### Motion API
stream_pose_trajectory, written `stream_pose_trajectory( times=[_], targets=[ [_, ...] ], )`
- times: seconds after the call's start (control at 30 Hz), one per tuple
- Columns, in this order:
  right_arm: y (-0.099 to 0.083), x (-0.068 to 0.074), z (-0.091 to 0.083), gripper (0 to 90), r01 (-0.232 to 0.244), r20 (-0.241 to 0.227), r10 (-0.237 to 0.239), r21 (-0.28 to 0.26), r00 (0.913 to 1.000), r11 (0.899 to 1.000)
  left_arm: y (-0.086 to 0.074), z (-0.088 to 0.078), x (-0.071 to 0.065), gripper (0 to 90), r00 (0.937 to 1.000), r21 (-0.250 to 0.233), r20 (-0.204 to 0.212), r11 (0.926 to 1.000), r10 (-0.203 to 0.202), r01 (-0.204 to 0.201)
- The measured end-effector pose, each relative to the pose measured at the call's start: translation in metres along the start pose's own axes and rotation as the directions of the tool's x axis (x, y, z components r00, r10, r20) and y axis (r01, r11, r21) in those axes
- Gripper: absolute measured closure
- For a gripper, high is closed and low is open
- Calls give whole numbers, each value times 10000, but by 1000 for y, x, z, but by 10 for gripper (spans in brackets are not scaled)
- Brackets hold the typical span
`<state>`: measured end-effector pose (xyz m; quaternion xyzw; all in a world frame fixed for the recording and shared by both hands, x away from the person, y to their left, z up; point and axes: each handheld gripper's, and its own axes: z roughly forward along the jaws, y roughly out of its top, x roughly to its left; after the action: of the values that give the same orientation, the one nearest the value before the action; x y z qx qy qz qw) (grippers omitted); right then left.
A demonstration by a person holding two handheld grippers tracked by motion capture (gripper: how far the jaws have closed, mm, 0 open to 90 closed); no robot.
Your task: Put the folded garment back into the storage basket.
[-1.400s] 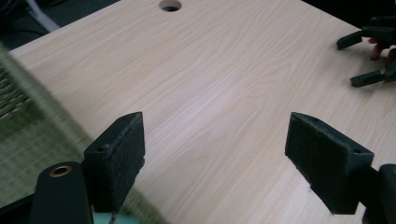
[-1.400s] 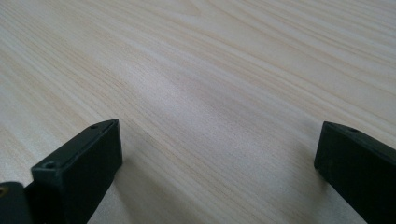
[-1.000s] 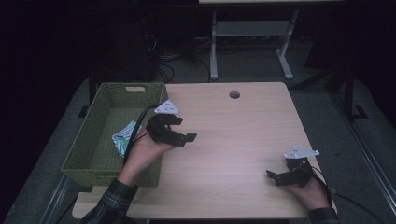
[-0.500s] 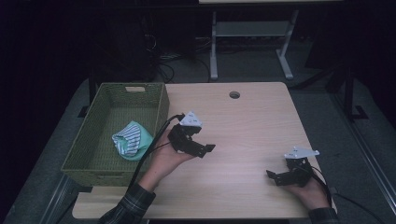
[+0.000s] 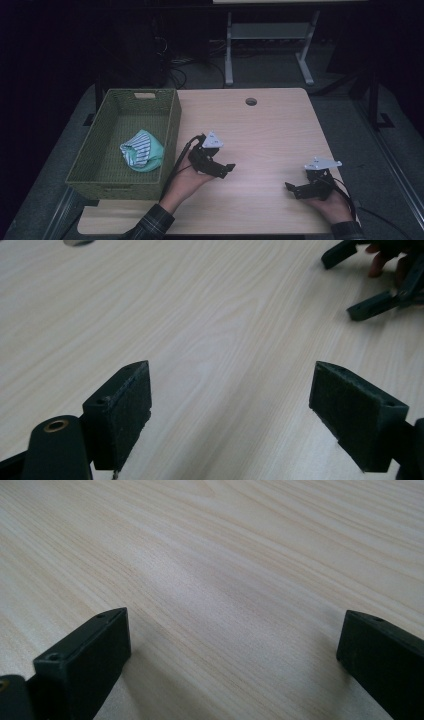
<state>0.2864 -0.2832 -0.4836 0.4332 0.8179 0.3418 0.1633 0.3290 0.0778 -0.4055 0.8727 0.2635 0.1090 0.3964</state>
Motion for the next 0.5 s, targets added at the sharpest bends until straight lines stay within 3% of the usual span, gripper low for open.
stream_pose_trajectory(
  times=[0.17,0.5],
  targets=[
    [0,0,0,5,-1,-3,1,10,10000,10000,-20,15,0,161,9999,359,-90,9993,-137,140],
    [0,0,0,6,-2,-5,2,7,10000,10000,-41,32,-1,153,9993,1039,-368,9945,-50,88]
  ],
)
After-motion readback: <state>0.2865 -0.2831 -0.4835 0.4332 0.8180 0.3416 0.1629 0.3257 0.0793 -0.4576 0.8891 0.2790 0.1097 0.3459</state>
